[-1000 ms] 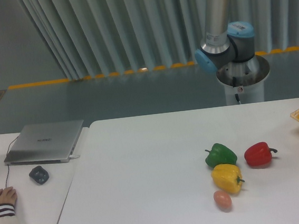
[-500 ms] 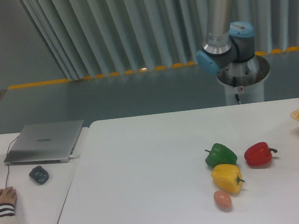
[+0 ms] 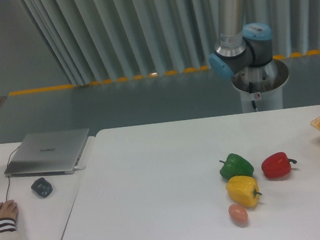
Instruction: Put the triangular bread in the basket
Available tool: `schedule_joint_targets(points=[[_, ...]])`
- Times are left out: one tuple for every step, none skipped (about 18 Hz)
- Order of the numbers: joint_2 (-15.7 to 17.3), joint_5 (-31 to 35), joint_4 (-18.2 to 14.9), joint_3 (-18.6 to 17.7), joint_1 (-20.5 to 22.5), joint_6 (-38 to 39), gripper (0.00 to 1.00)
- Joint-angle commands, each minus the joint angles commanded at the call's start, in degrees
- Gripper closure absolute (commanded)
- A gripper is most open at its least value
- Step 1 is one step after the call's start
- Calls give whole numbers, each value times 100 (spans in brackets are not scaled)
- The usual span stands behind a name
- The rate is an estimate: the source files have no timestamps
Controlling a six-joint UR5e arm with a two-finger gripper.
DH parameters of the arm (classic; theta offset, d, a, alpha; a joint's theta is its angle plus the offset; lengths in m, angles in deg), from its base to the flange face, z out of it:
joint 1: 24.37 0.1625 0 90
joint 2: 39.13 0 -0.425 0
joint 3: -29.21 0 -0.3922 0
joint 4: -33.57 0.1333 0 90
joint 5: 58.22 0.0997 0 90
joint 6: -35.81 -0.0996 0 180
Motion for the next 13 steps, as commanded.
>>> schedule_joint_targets(points=[[-70, 0, 8, 36, -115, 71, 0], [-115, 9, 17, 53, -211, 142, 0], [-193, 35, 35, 62, -334, 264, 0], [-281, 61, 35, 89, -501, 535, 0], [-352, 27, 61, 89, -624, 694, 0], [-396, 26, 148, 89, -695, 757, 0], [-457, 26, 193, 80, -731, 775, 0], [-501, 26, 210, 80, -792, 801, 0], [-528, 18, 228, 89, -819, 784, 0], [-537, 18, 280, 80, -828, 784, 0], [-537, 18, 298, 71, -828, 784, 0], [-537, 18, 316, 54, -836, 784, 0], [-537, 18, 316, 45, -836, 775, 0]])
